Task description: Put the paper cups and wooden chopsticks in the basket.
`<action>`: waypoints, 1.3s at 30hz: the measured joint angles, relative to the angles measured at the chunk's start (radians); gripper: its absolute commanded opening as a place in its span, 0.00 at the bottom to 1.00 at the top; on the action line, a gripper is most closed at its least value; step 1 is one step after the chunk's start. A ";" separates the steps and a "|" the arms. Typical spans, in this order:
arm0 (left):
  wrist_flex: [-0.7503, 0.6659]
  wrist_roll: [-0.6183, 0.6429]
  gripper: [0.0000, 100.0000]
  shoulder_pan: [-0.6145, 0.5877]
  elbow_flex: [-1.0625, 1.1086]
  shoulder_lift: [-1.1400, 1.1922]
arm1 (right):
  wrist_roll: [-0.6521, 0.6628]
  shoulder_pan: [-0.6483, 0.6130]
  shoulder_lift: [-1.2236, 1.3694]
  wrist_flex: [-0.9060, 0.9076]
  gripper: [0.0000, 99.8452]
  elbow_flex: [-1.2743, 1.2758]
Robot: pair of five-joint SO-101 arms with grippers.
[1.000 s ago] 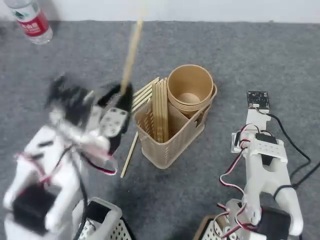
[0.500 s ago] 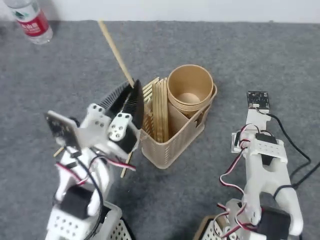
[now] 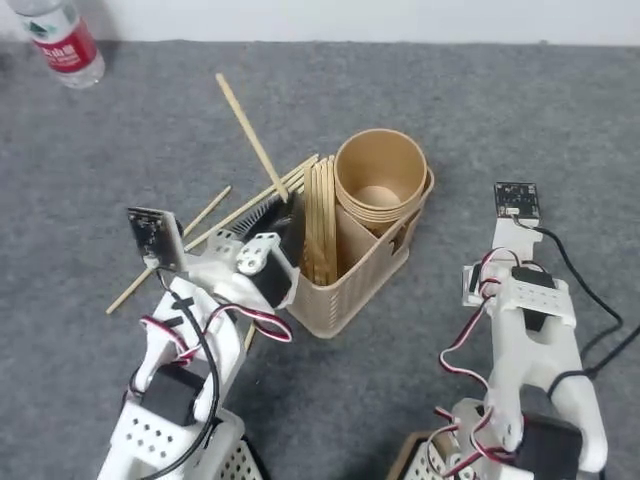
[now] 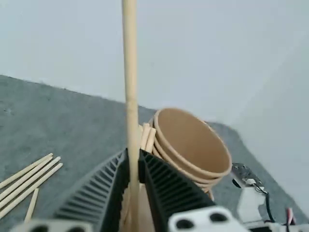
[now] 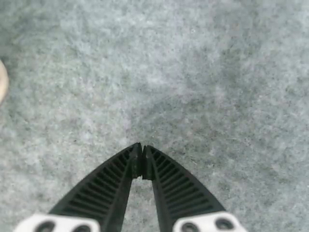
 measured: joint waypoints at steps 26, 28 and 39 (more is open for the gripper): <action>0.379 -0.256 0.18 -0.255 -0.176 0.005 | 0.000 0.000 0.000 0.000 0.01 0.000; 0.385 -0.367 0.18 -0.350 -0.176 0.009 | 0.000 0.000 0.000 0.000 0.01 0.000; 0.446 -0.779 0.18 -0.474 -0.149 0.137 | 0.000 0.000 0.000 0.000 0.01 0.000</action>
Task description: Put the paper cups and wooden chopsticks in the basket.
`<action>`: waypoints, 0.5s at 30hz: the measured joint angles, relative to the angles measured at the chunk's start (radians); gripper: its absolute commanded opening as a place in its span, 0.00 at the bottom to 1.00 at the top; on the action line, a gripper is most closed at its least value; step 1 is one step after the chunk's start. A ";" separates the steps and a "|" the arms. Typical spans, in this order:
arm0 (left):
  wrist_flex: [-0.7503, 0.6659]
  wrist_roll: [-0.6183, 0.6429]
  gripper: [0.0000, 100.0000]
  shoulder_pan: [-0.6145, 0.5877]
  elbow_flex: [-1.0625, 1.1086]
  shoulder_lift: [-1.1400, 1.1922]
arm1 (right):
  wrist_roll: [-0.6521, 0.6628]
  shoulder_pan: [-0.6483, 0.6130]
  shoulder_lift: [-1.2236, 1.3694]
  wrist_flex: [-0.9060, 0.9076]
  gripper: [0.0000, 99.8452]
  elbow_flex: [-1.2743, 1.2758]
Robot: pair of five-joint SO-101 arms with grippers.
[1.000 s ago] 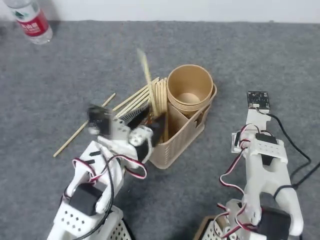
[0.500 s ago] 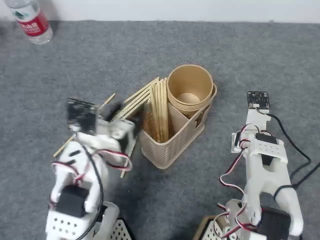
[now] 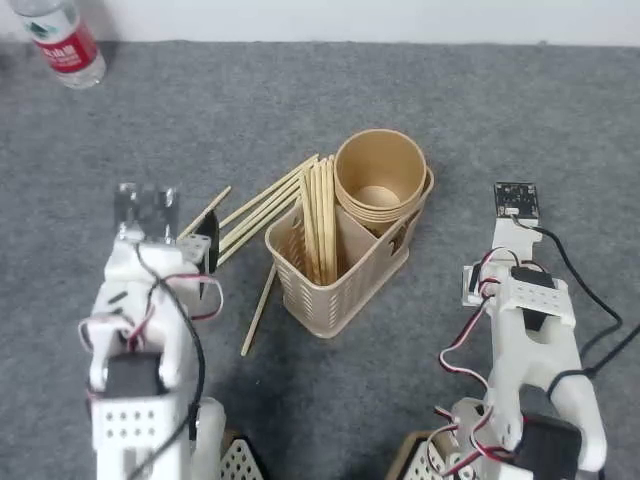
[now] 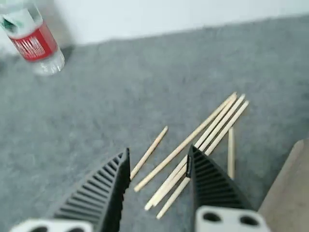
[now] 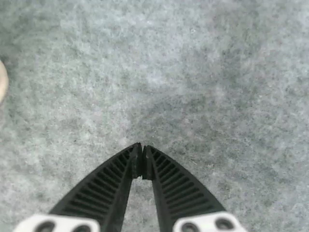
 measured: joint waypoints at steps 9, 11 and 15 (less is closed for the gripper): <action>0.051 -0.095 0.18 -0.080 -0.396 0.726 | 0.000 0.000 0.000 0.000 0.01 0.000; 0.078 -0.153 0.18 -0.078 -0.500 0.899 | 0.000 0.000 0.000 0.000 0.01 0.000; 0.060 -0.213 0.18 -0.077 -0.647 1.180 | 0.000 0.000 0.000 0.000 0.01 0.000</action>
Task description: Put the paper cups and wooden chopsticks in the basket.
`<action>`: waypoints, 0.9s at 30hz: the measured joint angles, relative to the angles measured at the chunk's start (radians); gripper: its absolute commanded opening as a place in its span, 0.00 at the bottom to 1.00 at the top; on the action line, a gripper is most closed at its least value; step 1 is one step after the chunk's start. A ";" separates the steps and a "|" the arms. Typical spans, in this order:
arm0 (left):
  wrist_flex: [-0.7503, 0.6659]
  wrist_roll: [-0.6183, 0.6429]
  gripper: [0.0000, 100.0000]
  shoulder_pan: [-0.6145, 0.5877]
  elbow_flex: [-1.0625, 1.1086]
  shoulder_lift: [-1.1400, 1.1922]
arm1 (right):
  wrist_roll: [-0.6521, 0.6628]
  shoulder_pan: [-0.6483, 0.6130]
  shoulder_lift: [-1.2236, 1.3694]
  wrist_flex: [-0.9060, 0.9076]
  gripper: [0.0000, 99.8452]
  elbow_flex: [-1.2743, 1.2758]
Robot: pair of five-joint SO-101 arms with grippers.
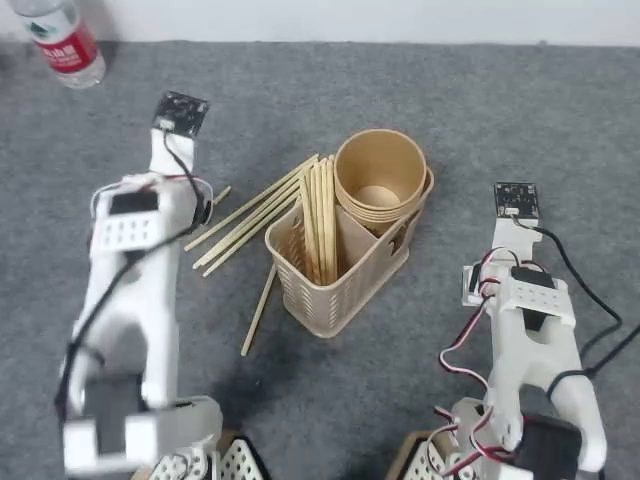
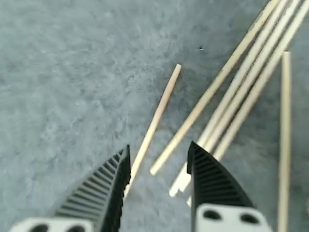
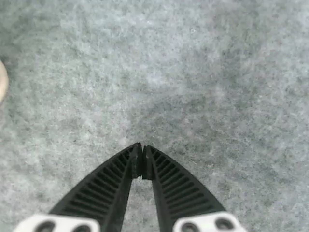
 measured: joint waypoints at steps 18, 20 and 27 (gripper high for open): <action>0.147 -0.110 0.14 -0.025 -0.586 0.694 | 0.000 0.000 0.000 0.000 0.01 0.000; 0.247 -0.149 0.08 -0.025 -0.690 0.752 | 0.000 0.000 0.000 0.000 0.01 0.000; 0.643 -0.342 0.01 -0.017 -1.062 0.982 | 0.000 0.000 0.000 0.000 0.01 0.000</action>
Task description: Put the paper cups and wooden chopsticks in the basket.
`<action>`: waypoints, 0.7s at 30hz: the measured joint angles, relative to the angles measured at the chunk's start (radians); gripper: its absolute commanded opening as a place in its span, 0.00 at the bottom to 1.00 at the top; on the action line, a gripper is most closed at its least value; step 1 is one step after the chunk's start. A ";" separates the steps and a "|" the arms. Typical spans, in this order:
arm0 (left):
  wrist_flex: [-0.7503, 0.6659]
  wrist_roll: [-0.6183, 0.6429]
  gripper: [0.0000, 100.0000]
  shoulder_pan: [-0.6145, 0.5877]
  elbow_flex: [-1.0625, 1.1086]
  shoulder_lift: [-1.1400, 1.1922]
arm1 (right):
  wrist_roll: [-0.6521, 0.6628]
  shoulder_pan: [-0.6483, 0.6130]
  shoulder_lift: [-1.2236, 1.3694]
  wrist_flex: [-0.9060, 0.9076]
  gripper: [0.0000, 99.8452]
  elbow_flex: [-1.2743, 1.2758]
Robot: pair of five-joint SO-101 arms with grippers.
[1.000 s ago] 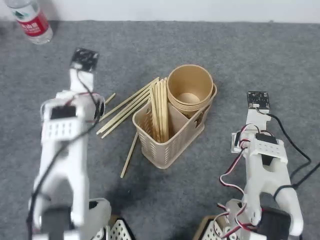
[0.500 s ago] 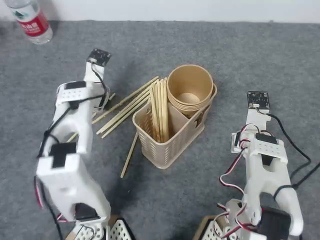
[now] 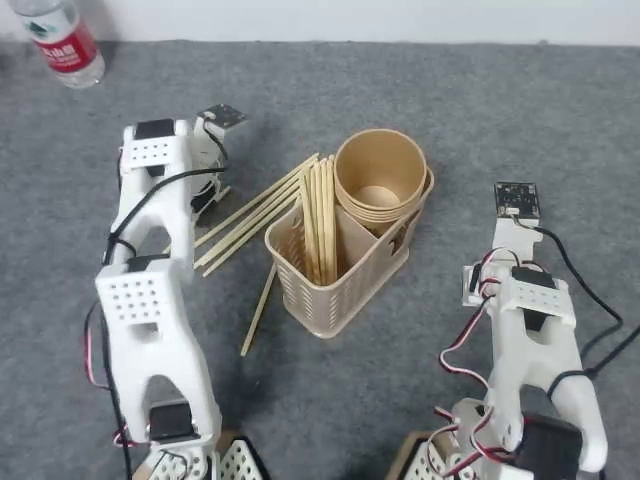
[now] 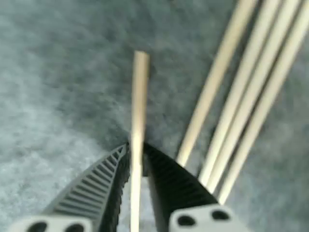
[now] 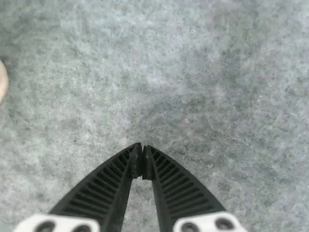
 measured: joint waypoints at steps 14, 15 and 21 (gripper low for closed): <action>0.232 0.100 0.01 -0.006 -0.390 0.133 | 0.000 0.000 0.000 -0.011 0.01 0.000; 0.232 0.114 0.01 -0.002 -0.385 0.114 | 0.000 0.000 0.000 -0.012 0.01 0.000; 0.233 0.255 0.01 0.075 -0.212 -0.153 | 0.000 0.000 0.000 -0.012 0.01 0.000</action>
